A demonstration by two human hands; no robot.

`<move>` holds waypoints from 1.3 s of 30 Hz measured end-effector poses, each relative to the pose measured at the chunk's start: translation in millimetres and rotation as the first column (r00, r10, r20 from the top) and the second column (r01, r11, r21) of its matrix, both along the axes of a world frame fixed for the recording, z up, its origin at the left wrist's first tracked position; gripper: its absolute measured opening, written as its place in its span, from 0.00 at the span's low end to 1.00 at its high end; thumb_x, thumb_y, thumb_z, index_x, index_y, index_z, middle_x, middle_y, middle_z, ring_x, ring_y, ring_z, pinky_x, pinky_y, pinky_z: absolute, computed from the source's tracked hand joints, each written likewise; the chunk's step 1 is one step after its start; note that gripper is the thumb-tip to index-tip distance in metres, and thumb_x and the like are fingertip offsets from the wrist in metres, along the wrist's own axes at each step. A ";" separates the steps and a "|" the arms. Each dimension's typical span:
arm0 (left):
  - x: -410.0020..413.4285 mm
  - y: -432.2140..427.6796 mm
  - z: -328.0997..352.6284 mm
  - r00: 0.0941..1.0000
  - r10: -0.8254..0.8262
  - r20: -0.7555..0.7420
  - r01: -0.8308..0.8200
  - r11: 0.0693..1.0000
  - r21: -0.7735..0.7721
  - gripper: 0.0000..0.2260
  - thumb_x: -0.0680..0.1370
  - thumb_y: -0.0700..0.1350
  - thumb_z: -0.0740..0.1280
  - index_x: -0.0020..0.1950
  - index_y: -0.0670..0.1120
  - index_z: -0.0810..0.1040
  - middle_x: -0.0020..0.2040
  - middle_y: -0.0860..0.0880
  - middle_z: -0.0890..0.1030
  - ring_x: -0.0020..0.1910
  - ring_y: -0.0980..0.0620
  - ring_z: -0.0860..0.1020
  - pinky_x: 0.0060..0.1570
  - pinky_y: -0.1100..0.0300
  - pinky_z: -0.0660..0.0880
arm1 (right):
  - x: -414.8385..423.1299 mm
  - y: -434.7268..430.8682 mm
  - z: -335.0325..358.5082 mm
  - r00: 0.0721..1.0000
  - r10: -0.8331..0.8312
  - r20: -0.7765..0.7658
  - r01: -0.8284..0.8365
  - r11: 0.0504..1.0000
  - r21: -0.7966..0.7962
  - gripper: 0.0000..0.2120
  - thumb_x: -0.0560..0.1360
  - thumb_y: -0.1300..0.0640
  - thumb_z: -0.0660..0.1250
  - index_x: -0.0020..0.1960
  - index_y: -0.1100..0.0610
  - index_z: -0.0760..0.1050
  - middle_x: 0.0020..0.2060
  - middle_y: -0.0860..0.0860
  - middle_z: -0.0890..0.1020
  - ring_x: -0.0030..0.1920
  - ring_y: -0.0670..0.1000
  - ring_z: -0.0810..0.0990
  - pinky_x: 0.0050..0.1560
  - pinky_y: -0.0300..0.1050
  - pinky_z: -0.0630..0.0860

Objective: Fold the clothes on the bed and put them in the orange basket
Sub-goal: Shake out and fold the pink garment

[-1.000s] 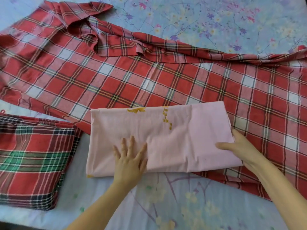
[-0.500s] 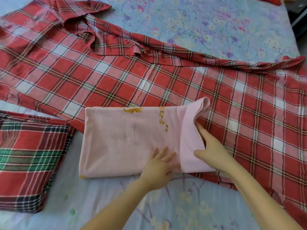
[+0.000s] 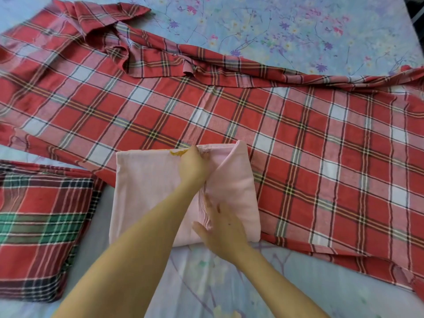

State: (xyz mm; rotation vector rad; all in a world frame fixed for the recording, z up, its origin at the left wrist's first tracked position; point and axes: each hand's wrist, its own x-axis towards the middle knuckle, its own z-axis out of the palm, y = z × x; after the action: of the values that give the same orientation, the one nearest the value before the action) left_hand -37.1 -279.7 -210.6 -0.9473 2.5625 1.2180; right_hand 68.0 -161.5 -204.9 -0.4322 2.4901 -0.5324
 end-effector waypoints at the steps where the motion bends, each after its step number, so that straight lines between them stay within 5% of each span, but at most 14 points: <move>1: -4.6 -0.2 -0.3 0.999 0.005 0.032 -0.004 1.000 -0.028 0.08 0.77 0.43 0.61 0.51 0.38 0.72 0.50 0.40 0.79 0.50 0.40 0.77 0.39 0.56 0.66 | 3.0 9.0 -1.0 1.000 -0.010 0.023 0.012 0.995 -0.099 0.37 0.72 0.35 0.49 0.76 0.51 0.54 0.56 0.51 0.69 0.56 0.52 0.71 0.59 0.46 0.69; 4: -6.5 5.8 3.0 1.000 0.005 0.012 -0.002 0.974 -0.226 0.06 0.76 0.38 0.61 0.52 0.39 0.71 0.51 0.40 0.77 0.51 0.39 0.75 0.43 0.53 0.65 | 4.3 28.5 -7.5 0.985 -0.139 0.106 0.169 0.917 -0.361 0.20 0.79 0.51 0.57 0.70 0.53 0.67 0.49 0.47 0.72 0.47 0.45 0.72 0.54 0.38 0.70; 6: 0.3 11.6 7.6 0.967 -0.192 -0.167 0.101 0.891 -0.442 0.06 0.72 0.32 0.63 0.47 0.38 0.72 0.48 0.39 0.76 0.48 0.39 0.73 0.44 0.54 0.62 | 0.5 31.0 -8.5 0.942 -0.297 0.153 0.334 0.847 -0.413 0.16 0.79 0.58 0.61 0.65 0.50 0.71 0.42 0.46 0.75 0.41 0.45 0.73 0.47 0.38 0.70; 8: 7.4 17.9 12.8 0.874 -0.434 -0.216 0.293 0.828 -0.479 0.01 0.72 0.33 0.64 0.43 0.37 0.75 0.43 0.39 0.76 0.44 0.40 0.74 0.39 0.55 0.62 | -4.9 33.7 -8.9 0.906 -0.422 -0.024 0.386 0.849 -0.360 0.15 0.74 0.61 0.66 0.60 0.54 0.76 0.40 0.47 0.78 0.40 0.48 0.76 0.44 0.42 0.73; 10: 7.8 24.6 17.5 0.893 -0.440 -0.091 0.412 0.883 -0.225 0.12 0.80 0.43 0.58 0.42 0.38 0.76 0.39 0.41 0.78 0.41 0.41 0.76 0.34 0.57 0.66 | -9.1 41.5 -14.3 0.869 -0.365 -0.333 0.328 0.930 -0.163 0.19 0.63 0.59 0.75 0.53 0.56 0.79 0.41 0.50 0.80 0.39 0.54 0.77 0.38 0.46 0.75; 13: -10.8 32.8 30.2 0.966 -0.234 0.113 0.177 0.911 0.373 0.17 0.81 0.46 0.52 0.47 0.38 0.77 0.37 0.41 0.77 0.31 0.45 0.74 0.29 0.60 0.70 | -11.8 49.5 -16.1 0.857 -0.371 -0.358 0.382 0.923 -0.041 0.25 0.53 0.51 0.80 0.47 0.54 0.78 0.37 0.51 0.77 0.34 0.55 0.74 0.30 0.46 0.72; 17: -24.3 45.1 47.0 0.819 -0.433 0.377 0.215 0.840 0.499 0.08 0.77 0.44 0.59 0.41 0.42 0.72 0.35 0.45 0.73 0.28 0.52 0.64 0.27 0.64 0.59 | -16.5 47.1 -18.2 0.863 -0.331 -0.381 0.369 0.929 0.028 0.29 0.47 0.50 0.82 0.44 0.57 0.77 0.32 0.51 0.75 0.31 0.54 0.74 0.25 0.44 0.69; 19: -25.0 52.7 42.3 0.788 -0.492 0.371 0.330 0.845 0.420 0.11 0.77 0.43 0.60 0.34 0.43 0.69 0.30 0.46 0.69 0.26 0.51 0.64 0.27 0.62 0.62 | -17.5 46.0 -17.3 0.863 -0.342 -0.373 0.380 0.925 0.031 0.29 0.47 0.49 0.82 0.43 0.58 0.77 0.32 0.51 0.76 0.31 0.54 0.74 0.25 0.44 0.70; 22: -18.7 57.3 32.8 0.889 -0.407 0.210 0.338 0.893 0.297 0.13 0.77 0.45 0.63 0.34 0.40 0.73 0.31 0.44 0.74 0.31 0.45 0.73 0.35 0.55 0.75 | -17.9 49.3 -18.8 0.852 -0.364 -0.376 0.384 0.923 -0.021 0.29 0.48 0.49 0.82 0.43 0.58 0.77 0.32 0.51 0.76 0.31 0.54 0.74 0.26 0.44 0.71; 25: -0.2 57.8 37.7 0.895 -0.446 0.015 0.444 0.893 0.076 0.12 0.78 0.49 0.64 0.54 0.42 0.78 0.45 0.45 0.82 0.43 0.46 0.80 0.45 0.55 0.78 | -18.2 52.8 -18.6 0.866 -0.339 -0.368 0.341 0.938 -0.062 0.26 0.51 0.47 0.79 0.43 0.59 0.76 0.32 0.51 0.75 0.31 0.54 0.74 0.26 0.42 0.69; 28: 24.2 52.2 43.4 0.813 -0.580 -0.043 0.581 0.814 0.019 0.16 0.75 0.48 0.68 0.61 0.46 0.74 0.51 0.49 0.81 0.49 0.51 0.79 0.47 0.62 0.74 | -21.7 60.4 -6.1 0.860 -0.439 -0.259 0.418 0.898 -0.135 0.22 0.63 0.41 0.59 0.43 0.58 0.77 0.36 0.51 0.77 0.39 0.57 0.77 0.34 0.42 0.65; 32: 36.6 39.2 35.9 0.773 -0.626 -0.097 0.632 0.773 0.048 0.23 0.73 0.37 0.66 0.67 0.47 0.69 0.49 0.48 0.80 0.48 0.47 0.79 0.45 0.59 0.74 | -27.4 73.1 27.9 0.818 -0.551 0.166 0.575 0.778 -0.255 0.21 0.78 0.40 0.54 0.46 0.53 0.78 0.41 0.48 0.82 0.45 0.51 0.78 0.44 0.44 0.69; 36: 33.6 45.4 26.1 0.679 -0.734 -0.020 0.711 0.664 -0.233 0.31 0.75 0.39 0.63 0.76 0.49 0.54 0.52 0.44 0.78 0.44 0.41 0.78 0.36 0.53 0.71 | -24.9 58.6 34.0 0.872 -0.483 0.076 0.488 0.869 -0.077 0.18 0.77 0.40 0.57 0.49 0.52 0.78 0.46 0.50 0.83 0.50 0.56 0.79 0.42 0.44 0.67; 39: 24.1 43.6 21.0 0.663 -0.745 -0.069 0.656 0.623 -0.427 0.32 0.69 0.35 0.66 0.71 0.48 0.61 0.38 0.41 0.78 0.27 0.41 0.76 0.21 0.56 0.67 | -21.7 50.1 29.5 0.880 -0.474 0.028 0.474 0.880 0.014 0.11 0.76 0.46 0.58 0.44 0.53 0.73 0.46 0.54 0.83 0.51 0.60 0.79 0.41 0.44 0.65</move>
State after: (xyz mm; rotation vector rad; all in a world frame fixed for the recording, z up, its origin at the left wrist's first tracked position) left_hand -13.0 -236.1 -189.7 0.2661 2.9315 0.6398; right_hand 46.4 -111.4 -175.4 0.2045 2.5659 -0.7107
